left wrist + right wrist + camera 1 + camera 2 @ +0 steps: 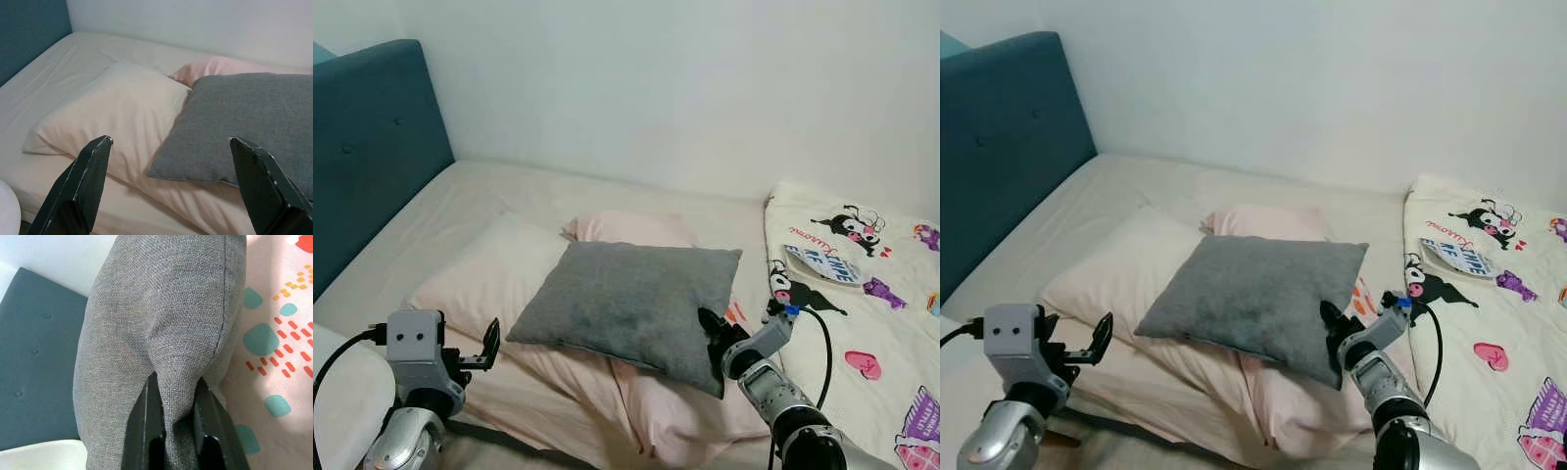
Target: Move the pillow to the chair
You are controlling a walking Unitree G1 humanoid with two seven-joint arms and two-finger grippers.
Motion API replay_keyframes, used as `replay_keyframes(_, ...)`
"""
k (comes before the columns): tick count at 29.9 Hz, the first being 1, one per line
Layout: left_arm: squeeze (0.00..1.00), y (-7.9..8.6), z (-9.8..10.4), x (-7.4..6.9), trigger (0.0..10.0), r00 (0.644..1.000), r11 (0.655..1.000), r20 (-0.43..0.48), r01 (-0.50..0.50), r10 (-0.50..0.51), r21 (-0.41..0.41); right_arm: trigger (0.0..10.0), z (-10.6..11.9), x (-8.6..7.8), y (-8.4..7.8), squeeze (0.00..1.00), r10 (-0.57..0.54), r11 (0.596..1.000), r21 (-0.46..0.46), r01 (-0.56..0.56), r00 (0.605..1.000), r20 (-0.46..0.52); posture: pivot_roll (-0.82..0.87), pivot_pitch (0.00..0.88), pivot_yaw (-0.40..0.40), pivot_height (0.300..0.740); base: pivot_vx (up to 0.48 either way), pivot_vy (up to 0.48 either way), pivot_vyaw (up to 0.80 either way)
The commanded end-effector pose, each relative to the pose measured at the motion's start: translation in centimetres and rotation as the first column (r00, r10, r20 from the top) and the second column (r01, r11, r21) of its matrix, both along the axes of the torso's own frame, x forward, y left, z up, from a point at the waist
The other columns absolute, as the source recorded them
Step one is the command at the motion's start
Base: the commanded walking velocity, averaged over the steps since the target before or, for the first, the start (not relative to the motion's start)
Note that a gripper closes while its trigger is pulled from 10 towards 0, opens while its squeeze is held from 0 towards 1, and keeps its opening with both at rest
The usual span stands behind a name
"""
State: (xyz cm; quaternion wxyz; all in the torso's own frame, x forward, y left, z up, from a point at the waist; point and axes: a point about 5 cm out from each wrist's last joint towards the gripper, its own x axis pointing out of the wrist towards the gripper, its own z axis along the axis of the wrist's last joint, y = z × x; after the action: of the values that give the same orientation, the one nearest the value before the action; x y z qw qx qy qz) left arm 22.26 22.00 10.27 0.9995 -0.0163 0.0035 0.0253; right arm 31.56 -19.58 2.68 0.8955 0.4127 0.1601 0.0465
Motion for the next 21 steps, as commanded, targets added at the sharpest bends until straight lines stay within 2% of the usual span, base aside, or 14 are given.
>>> replay_keyframes(1, 0.0, 0.1, 0.3, 0.2, 10.0, 1.0, 1.0, 0.003, 0.001, -0.001, 0.017, 0.0, 0.3, 0.3, 0.1, 0.0, 0.041, 0.998, -0.05, -0.04, 0.999, 0.013, 0.05, 0.0, -0.045, 0.74, 0.0, 0.0, 0.0)
replay_keyframes(3, 0.0, 0.2, 0.4, 0.4, 10.0, 1.0, 1.0, 0.01, -0.01, 0.01, 0.014, 0.0, 0.7, 0.6, 0.2, 0.0, 0.123, 0.974, -0.194, -0.118, 0.992, 0.015, 0.05, 0.0, -0.05, 0.74, 0.0, 0.0, 0.0)
replay_keyframes(6, 0.0, 0.3, 0.6, 0.7, 10.0, 1.0, 1.0, 0.023, -0.02, 0.02, 0.01, 0.0, 1.6, 1.3, 0.5, 0.0, 0.196, 0.945, -0.277, -0.176, 0.98, 0.044, 0.04, 0.0, -0.057, 0.74, 0.0, 0.0, 0.0)
replay_keyframes(10, 0.0, 0.2, 1.3, 1.6, 10.0, 0.998, 0.999, 0.058, -0.037, 0.038, -0.011, 0.0, 5.5, 3.5, 1.6, 0.0, 0.299, 0.933, -0.274, -0.234, 0.927, 0.226, 0.02, 0.0, -0.067, 0.74, 0.0, 0.0, 0.0)
replay_keyframes(11, 0.0, 0.2, 1.3, 1.6, 10.0, 0.998, 0.999, 0.058, -0.037, 0.038, -0.011, 0.0, 5.5, 3.5, 1.6, 0.0, 0.299, 0.933, -0.274, -0.234, 0.927, 0.226, 0.02, 0.0, -0.067, 0.74, 0.0, 0.0, 0.0)
replay_keyframes(12, 0.0, 0.1, 1.5, 2.0, 10.0, 0.997, 0.999, 0.068, -0.04, 0.042, -0.019, 0.0, 7.1, 4.2, 2.1, 0.0, 0.345, 0.924, -0.277, -0.265, 0.889, 0.301, 0.01, 0.0, -0.072, 0.74, 0.0, 0.0, 0.0)
replay_keyframes(13, 0.0, 0.1, 1.5, 2.0, 10.0, 0.997, 0.999, 0.068, -0.04, 0.042, -0.019, 0.0, 7.1, 4.2, 2.1, 0.0, 0.345, 0.924, -0.277, -0.265, 0.889, 0.301, 0.01, 0.0, -0.072, 0.74, 0.0, 0.0, 0.0)
replay_keyframes(14, 0.0, -0.1, 1.7, 2.3, 10.0, 0.996, 0.999, 0.077, -0.045, 0.048, -0.03, 0.0, 8.9, 4.9, 2.6, 0.0, 0.392, 0.91, -0.287, -0.297, 0.842, 0.371, 0.0, 0.0, -0.076, 0.74, 0.0, 0.0, 0.0)
replay_keyframes(15, 0.0, -0.1, 1.7, 2.3, 10.0, 0.996, 0.999, 0.077, -0.045, 0.048, -0.03, 0.0, 8.9, 4.9, 2.6, 0.0, 0.392, 0.91, -0.287, -0.297, 0.842, 0.371, 0.0, 0.0, -0.076, 0.74, 0.0, 0.0, 0.0)
replay_keyframes(17, 0.0, -0.3, 1.8, 2.9, 10.0, 0.994, 0.997, 0.09, -0.064, 0.068, -0.051, 0.0, 12.4, 5.7, 3.5, 0.0, 0.456, 0.888, -0.311, -0.339, 0.741, 0.493, 0.0, 0.0, -0.086, 0.74, 0.0, 0.0, 0.0)
replay_keyframes(18, 0.0, -0.3, 1.8, 2.9, 10.0, 0.994, 0.997, 0.09, -0.064, 0.068, -0.051, 0.0, 12.4, 5.7, 3.5, 0.0, 0.456, 0.888, -0.311, -0.339, 0.741, 0.493, 0.0, 0.0, -0.086, 0.74, 0.0, 0.0, 0.0)
replay_keyframes(19, 0.0, -0.3, 1.9, 3.1, 10.0, 0.992, 0.996, 0.095, -0.073, 0.079, -0.058, 0.0, 14.0, 5.9, 3.9, 0.0, 0.477, 0.878, -0.329, -0.349, 0.694, 0.539, 0.0, 0.0, -0.088, 0.74, 0.0, 0.0, 0.0)
replay_keyframes(20, 0.0, -0.3, 1.9, 3.1, 10.0, 0.992, 0.996, 0.095, -0.073, 0.079, -0.058, 0.0, 14.0, 5.9, 3.9, 0.0, 0.477, 0.878, -0.329, -0.349, 0.694, 0.539, 0.0, 0.0, -0.088, 0.74, 0.0, 0.0, 0.0)
replay_keyframes(21, 0.0, -0.3, 2.0, 3.3, 10.0, 0.991, 0.995, 0.099, -0.081, 0.087, -0.063, 0.0, 15.2, 6.0, 4.3, 0.0, 0.489, 0.872, -0.337, -0.354, 0.657, 0.575, 0.0, 0.0, -0.09, 0.74, 0.0, 0.0, 0.0)
